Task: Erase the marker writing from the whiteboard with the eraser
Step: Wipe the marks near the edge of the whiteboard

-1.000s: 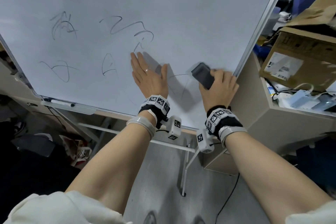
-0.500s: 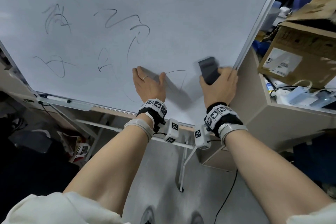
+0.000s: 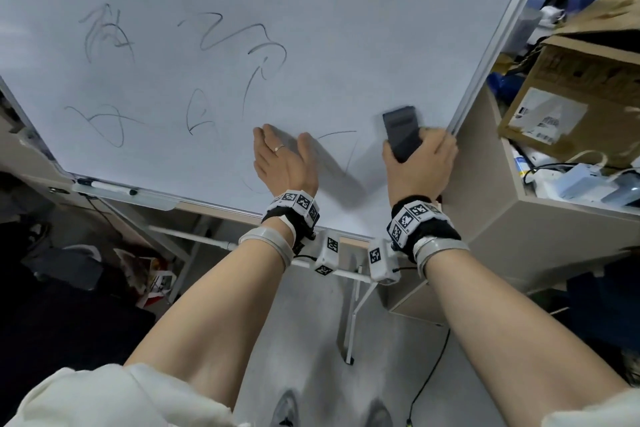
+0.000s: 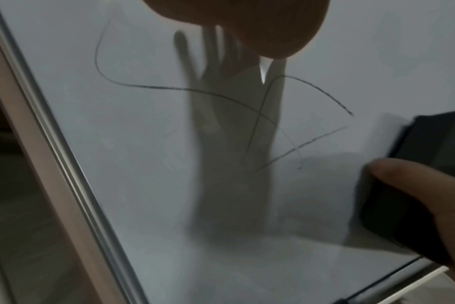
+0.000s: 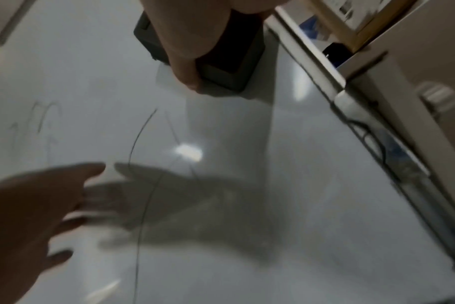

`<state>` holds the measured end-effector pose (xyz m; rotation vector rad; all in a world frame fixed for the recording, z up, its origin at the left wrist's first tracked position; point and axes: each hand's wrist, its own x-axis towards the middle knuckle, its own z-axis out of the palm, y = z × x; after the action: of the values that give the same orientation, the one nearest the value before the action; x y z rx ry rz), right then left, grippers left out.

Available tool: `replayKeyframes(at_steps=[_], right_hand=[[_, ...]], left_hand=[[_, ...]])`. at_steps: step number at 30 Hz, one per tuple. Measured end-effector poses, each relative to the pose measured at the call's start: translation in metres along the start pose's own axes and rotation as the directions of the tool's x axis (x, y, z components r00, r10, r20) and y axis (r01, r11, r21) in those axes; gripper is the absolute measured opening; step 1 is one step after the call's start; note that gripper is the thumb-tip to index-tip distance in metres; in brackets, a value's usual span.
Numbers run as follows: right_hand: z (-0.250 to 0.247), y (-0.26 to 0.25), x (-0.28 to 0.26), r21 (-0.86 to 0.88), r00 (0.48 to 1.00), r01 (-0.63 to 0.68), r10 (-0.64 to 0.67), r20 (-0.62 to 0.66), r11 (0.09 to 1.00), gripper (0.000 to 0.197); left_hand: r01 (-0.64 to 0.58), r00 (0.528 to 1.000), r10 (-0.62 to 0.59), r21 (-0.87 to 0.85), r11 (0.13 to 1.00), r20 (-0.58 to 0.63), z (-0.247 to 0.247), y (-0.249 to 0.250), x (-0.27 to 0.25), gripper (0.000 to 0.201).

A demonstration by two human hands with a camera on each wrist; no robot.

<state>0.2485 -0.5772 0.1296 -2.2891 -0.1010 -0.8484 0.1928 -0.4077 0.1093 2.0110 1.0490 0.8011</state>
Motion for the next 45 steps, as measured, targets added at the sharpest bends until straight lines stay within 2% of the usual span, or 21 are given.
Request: replayKeyframes(at_steps=[3,5,8,10,12,15,17,19,21,24,26,28,31,33,35,38,40,43,45], right_hand=[[0.012,-0.026,-0.009,0.044,0.983,0.118,-0.123,0.135,0.992,0.053],[0.014,-0.049,0.009,0.078,0.972,0.201,-0.209,0.111,0.977,0.051],[0.013,-0.069,0.037,0.088,0.966,0.257,-0.258,0.005,0.962,0.049],[0.019,-0.069,0.027,0.078,0.955,0.292,-0.294,0.023,0.953,0.049],[0.032,-0.059,-0.003,0.042,0.926,0.347,-0.349,0.147,0.937,0.05],[0.049,-0.038,-0.047,-0.011,0.828,0.451,-0.413,0.378,0.893,0.052],[0.051,-0.037,-0.053,-0.032,0.795,0.485,-0.426,0.433,0.874,0.054],[0.045,-0.051,-0.037,-0.036,0.841,0.45,-0.41,0.353,0.892,0.051],[0.037,-0.069,-0.008,-0.022,0.898,0.411,-0.401,0.182,0.911,0.052],[0.031,-0.077,0.016,-0.018,0.898,0.439,-0.438,0.043,0.898,0.053],[0.035,-0.071,0.004,-0.017,0.901,0.432,-0.43,0.06,0.902,0.054],[0.045,-0.06,-0.021,-0.033,0.896,0.42,-0.408,0.175,0.907,0.054],[0.056,-0.053,-0.053,-0.096,0.827,0.481,-0.415,0.38,0.871,0.053],[0.052,-0.061,-0.053,-0.128,0.796,0.526,-0.435,0.421,0.841,0.05],[0.042,-0.07,-0.038,-0.127,0.82,0.501,-0.423,0.386,0.856,0.05],[0.026,-0.081,-0.003,-0.105,0.912,0.385,-0.361,0.195,0.917,0.05],[0.022,-0.082,0.008,-0.093,0.932,0.359,-0.351,0.094,0.929,0.047],[0.031,-0.068,-0.011,-0.092,0.933,0.351,-0.339,0.122,0.932,0.05],[0.043,-0.051,-0.04,-0.116,0.913,0.35,-0.311,0.264,0.93,0.054]], left_hand=[[-0.06,0.998,0.06,-0.005,0.998,-0.005,-0.008,-0.007,0.005,0.071],[-0.081,0.997,0.081,0.003,0.997,-0.004,-0.013,-0.013,0.012,0.069],[-0.11,0.993,0.111,0.038,0.993,-0.032,-0.022,-0.023,0.022,0.067],[-0.128,0.991,0.13,0.051,0.99,-0.035,-0.024,-0.031,0.029,0.065],[-0.149,0.989,0.149,0.065,0.987,-0.002,-0.025,-0.039,0.033,0.065],[-0.181,0.983,0.179,0.053,0.982,0.038,-0.023,-0.045,0.034,0.068],[-0.186,0.982,0.184,0.049,0.981,0.031,-0.02,-0.045,0.034,0.069],[-0.193,0.981,0.192,0.049,0.98,0.017,-0.019,-0.048,0.035,0.068],[-0.203,0.979,0.204,0.04,0.978,-0.003,-0.019,-0.05,0.035,0.065],[-0.219,0.976,0.22,0.014,0.976,-0.006,-0.022,-0.052,0.038,0.063],[-0.229,0.973,0.229,0.01,0.973,-0.015,-0.024,-0.054,0.039,0.064],[-0.233,0.972,0.233,0.017,0.972,-0.019,-0.024,-0.056,0.04,0.065],[-0.244,0.97,0.244,0.021,0.969,0.004,-0.025,-0.06,0.04,0.065],[-0.252,0.968,0.252,0.018,0.968,0.015,-0.027,-0.06,0.04,0.066],[-0.254,0.967,0.253,0.014,0.967,0.028,-0.03,-0.06,0.041,0.067],[-0.25,0.967,0.25,0.0,0.968,0.044,-0.035,-0.057,0.041,0.068],[-0.256,0.965,0.256,-0.003,0.967,0.048,-0.034,-0.058,0.04,0.067],[-0.263,0.963,0.262,-0.001,0.965,0.064,-0.033,-0.062,0.039,0.066],[-0.264,0.963,0.263,0.008,0.965,0.067,-0.035,-0.065,0.041,0.067]])
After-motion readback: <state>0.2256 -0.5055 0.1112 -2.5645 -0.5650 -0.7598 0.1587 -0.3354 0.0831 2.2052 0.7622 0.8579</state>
